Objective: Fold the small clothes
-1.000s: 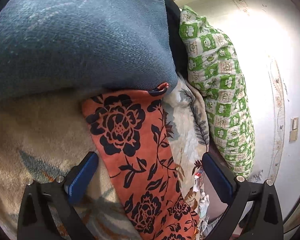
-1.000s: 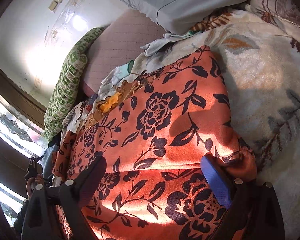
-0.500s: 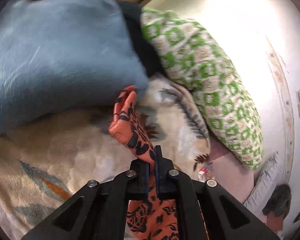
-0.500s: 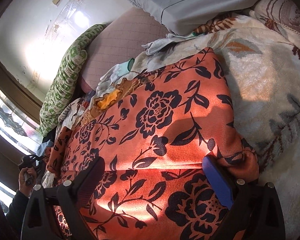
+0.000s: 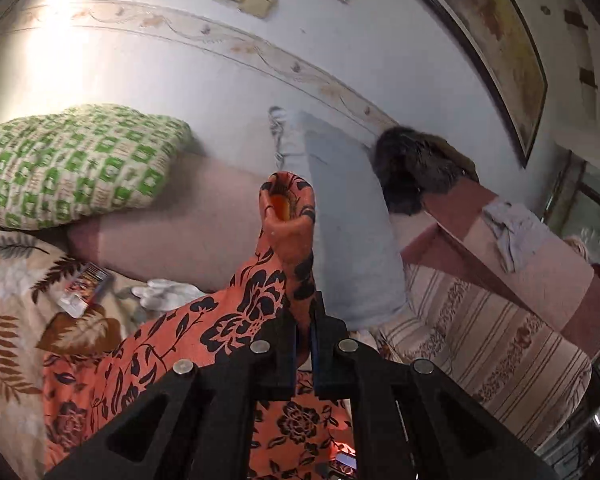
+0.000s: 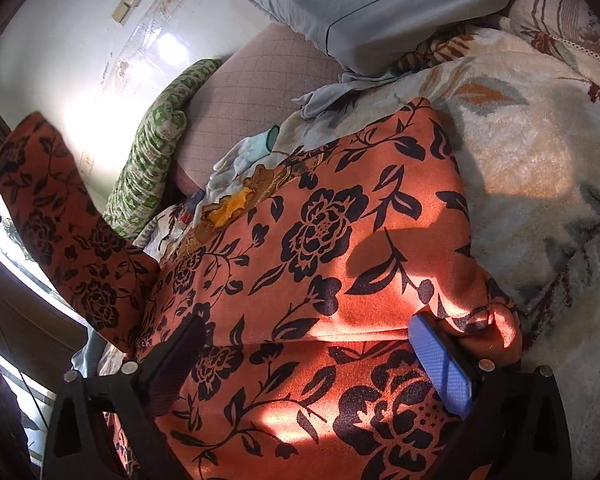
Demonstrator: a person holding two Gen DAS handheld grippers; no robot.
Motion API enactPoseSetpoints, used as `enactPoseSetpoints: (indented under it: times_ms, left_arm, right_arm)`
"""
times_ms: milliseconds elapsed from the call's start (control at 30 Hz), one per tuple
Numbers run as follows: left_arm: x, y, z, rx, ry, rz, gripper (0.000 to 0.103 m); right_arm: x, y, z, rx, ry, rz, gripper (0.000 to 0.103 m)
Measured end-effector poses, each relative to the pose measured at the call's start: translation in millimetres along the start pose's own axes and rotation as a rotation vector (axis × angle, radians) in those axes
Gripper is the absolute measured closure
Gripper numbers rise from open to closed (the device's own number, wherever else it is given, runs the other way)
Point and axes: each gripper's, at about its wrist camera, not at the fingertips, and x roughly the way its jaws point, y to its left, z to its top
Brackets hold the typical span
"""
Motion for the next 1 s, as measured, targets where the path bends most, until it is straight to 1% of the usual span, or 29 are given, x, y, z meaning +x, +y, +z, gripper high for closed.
enactPoseSetpoints:
  times_ms: [33,67,100,133,167,200,233,267,300,333,400,433,467,533,600,667,700,733,800,833,867,900,933,967,1000]
  left_arm:
    - [29.1,-12.4,-20.5,0.037,0.068,-0.021,0.083]
    - [58.6,-18.8,-44.6,0.047,0.168,0.001,0.053]
    - [87.4,-19.0,-70.9,0.034,0.286,0.029,0.035]
    - [109.0,-15.5,-100.3,0.008,0.422,0.04,0.022]
    - [120.8,-8.4,-129.2,-0.032,0.541,0.059,0.023]
    - [123.8,1.4,-149.6,-0.076,0.62,0.083,0.024]
    - [119.5,10.9,-158.7,-0.122,0.641,0.089,0.023]
    - [105.6,17.6,-158.7,-0.163,0.611,0.081,0.023]
    - [89.6,25.4,-153.0,-0.178,0.579,0.095,0.023]
    - [72.4,32.4,-144.7,-0.183,0.539,0.111,0.023]
    - [40.3,59.3,-123.3,-0.197,0.454,0.148,0.021]
    - [24.1,72.3,-112.2,-0.201,0.402,0.18,0.018]
    - [9.5,88.5,-104.0,-0.199,0.354,0.232,0.015]
    - [-16.6,119.6,-98.3,-0.201,0.278,0.369,0.012]
    - [-29.1,150.9,-102.6,-0.188,0.269,0.5,0.012]
    - [-33.7,180.3,-113.4,-0.173,0.278,0.603,0.012]
    - [-33.2,194.6,-119.0,-0.171,0.286,0.654,0.012]
    - [-31.3,207.2,-126.5,-0.179,0.305,0.695,0.012]
    - [-20.0,229.8,-145.6,-0.22,0.369,0.725,0.012]
    - [-15.3,238.8,-155.2,-0.247,0.406,0.727,0.011]
    - [-18.4,238.0,-158.1,-0.235,0.358,0.723,0.009]
    - [-19.1,235.9,-158.9,-0.217,0.342,0.728,0.008]
    - [-17.7,235.0,-159.7,-0.208,0.355,0.73,0.008]
    - [-18.6,233.9,-160.0,-0.203,0.352,0.729,0.007]
    - [-19.1,235.4,-160.5,-0.206,0.353,0.724,0.006]
  right_arm:
    - [-1.1,-0.3,-0.3,0.002,-0.005,0.008,0.0]
    - [-2.4,-1.4,-0.8,0.006,-0.009,0.019,0.0]
    - [-3.8,-2.8,-0.9,0.011,-0.013,0.032,0.0]
    - [-5.6,-4.5,-0.7,0.019,-0.016,0.045,0.0]
    - [-7.0,-6.3,-0.4,0.026,-0.017,0.059,0.0]
    - [-8.2,-7.5,-0.3,0.03,-0.018,0.071,0.0]
    - [-9.4,-8.7,-0.4,0.033,-0.02,0.083,0.0]
    - [-10.6,-9.9,-0.8,0.037,-0.023,0.093,0.0]
    - [-11.0,-10.3,-1.2,0.037,-0.022,0.1,0.0]
    - [-9.7,-7.6,-1.9,0.018,-0.015,0.086,0.0]
    - [-10.2,-6.4,-2.6,0.021,-0.018,0.081,0.0]
    - [-10.1,-6.4,-2.8,0.025,-0.017,0.082,0.0]
    - [-10.4,-6.8,-2.6,0.03,-0.016,0.085,0.0]
    - [-10.0,-5.1,2.2,0.052,0.012,0.083,0.001]
    - [-16.0,-8.7,10.6,0.13,0.031,0.104,0.001]
    - [-27.4,-12.3,22.4,0.193,0.006,0.147,0.001]
    - [-32.3,-12.2,29.7,0.205,-0.009,0.145,0.001]
    - [-33.5,-11.4,37.6,0.212,-0.011,0.12,0.001]
    - [-24.5,-11.1,50.8,0.222,0.021,0.075,0.001]
    - [-15.3,-11.6,54.7,0.223,0.052,0.058,0.007]
    - [-2.2,-12.7,57.6,0.219,0.098,0.018,0.012]
    - [10.7,-15.4,57.8,0.216,0.148,-0.036,0.033]
    - [20.5,-18.6,57.0,0.213,0.185,-0.083,0.063]
    - [25.1,-18.7,57.4,0.193,0.206,-0.142,0.077]
    - [26.4,-17.2,58.2,0.175,0.218,-0.166,0.08]
